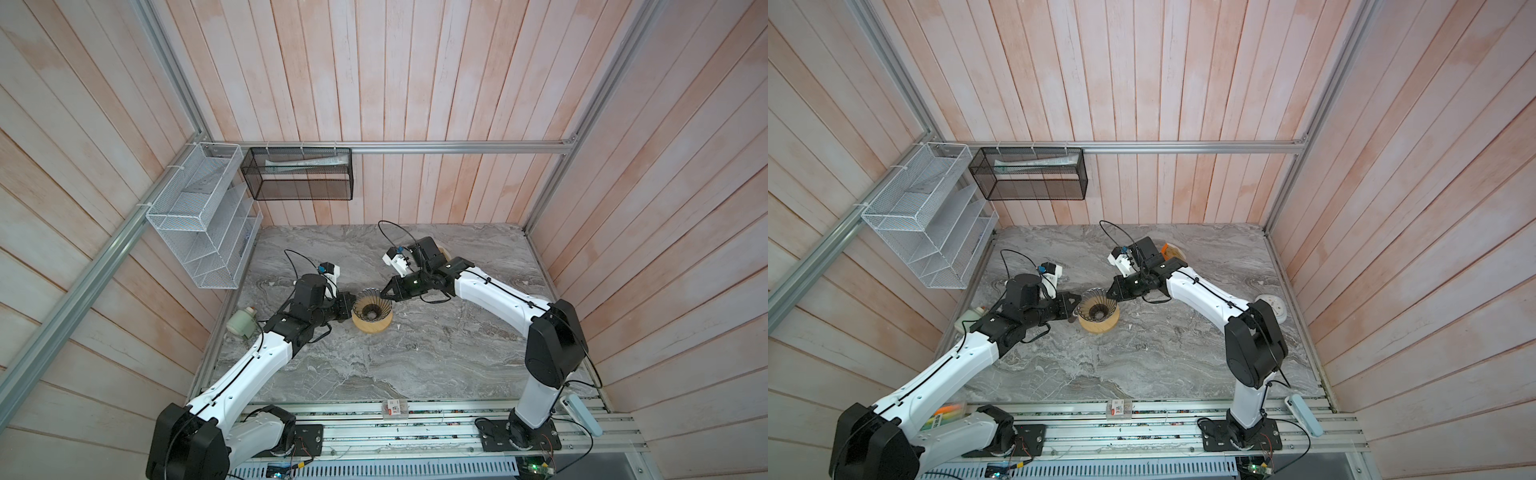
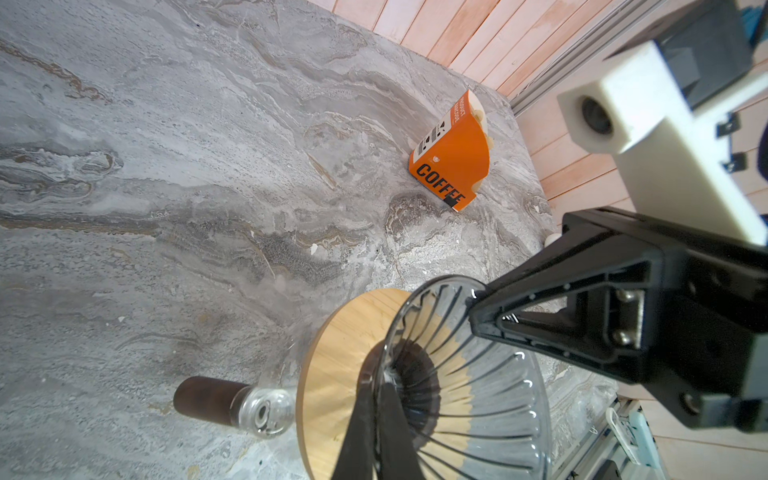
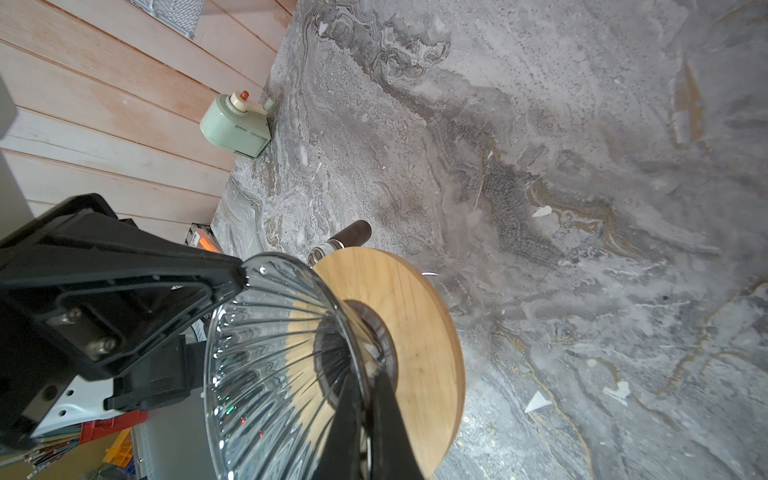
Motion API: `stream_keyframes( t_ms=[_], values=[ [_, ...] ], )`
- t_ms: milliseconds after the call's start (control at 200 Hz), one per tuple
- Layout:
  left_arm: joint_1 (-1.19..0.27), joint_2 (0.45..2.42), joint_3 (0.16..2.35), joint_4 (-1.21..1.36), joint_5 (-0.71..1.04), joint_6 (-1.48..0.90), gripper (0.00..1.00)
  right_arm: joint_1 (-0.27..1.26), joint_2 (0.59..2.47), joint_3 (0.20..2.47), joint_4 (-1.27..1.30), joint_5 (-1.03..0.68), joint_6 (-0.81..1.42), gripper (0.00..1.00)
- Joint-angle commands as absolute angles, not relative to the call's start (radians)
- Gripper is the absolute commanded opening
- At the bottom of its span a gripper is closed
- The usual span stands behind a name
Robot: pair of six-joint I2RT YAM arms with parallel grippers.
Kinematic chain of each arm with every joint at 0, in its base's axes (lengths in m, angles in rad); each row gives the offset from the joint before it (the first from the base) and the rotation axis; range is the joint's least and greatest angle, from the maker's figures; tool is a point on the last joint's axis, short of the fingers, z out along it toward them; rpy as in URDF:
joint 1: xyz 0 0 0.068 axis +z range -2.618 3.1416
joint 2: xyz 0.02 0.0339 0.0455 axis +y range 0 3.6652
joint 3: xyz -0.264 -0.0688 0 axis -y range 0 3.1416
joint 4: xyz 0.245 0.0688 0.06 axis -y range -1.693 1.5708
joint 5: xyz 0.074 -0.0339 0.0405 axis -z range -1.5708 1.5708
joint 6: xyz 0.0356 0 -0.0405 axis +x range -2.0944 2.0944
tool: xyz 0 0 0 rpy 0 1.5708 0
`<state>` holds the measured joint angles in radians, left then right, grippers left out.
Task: Place the coffee filter in the dripper
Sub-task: 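Open the right gripper and release the glass dripper rim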
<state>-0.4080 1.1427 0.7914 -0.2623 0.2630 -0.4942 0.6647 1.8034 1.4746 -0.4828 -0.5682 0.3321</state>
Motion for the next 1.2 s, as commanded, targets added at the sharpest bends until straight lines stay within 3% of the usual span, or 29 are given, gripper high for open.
stream_keyframes(
  t_ms=[0,140,200,250,685,1195],
  values=[
    [-0.443,1.173,0.770,-0.455,0.328,-0.465,0.07,0.641,1.844,1.463,-0.538,-0.472,0.295,0.16],
    [-0.443,1.171,0.792,-0.462,0.333,-0.464,0.14,0.641,1.840,1.483,-0.538,-0.494,0.300,0.27],
    [-0.443,1.171,0.800,-0.468,0.329,-0.464,0.25,0.642,1.833,1.493,-0.538,-0.502,0.303,0.29],
    [-0.443,1.169,0.806,-0.470,0.329,-0.462,0.28,0.641,1.824,1.496,-0.538,-0.511,0.308,0.31],
    [-0.443,1.132,0.829,-0.474,0.308,-0.464,0.30,0.641,1.729,1.487,-0.559,-0.481,0.331,0.38],
    [-0.443,1.128,0.869,-0.484,0.308,-0.462,0.30,0.657,1.680,1.427,-0.546,-0.481,0.357,0.33]
  ],
)
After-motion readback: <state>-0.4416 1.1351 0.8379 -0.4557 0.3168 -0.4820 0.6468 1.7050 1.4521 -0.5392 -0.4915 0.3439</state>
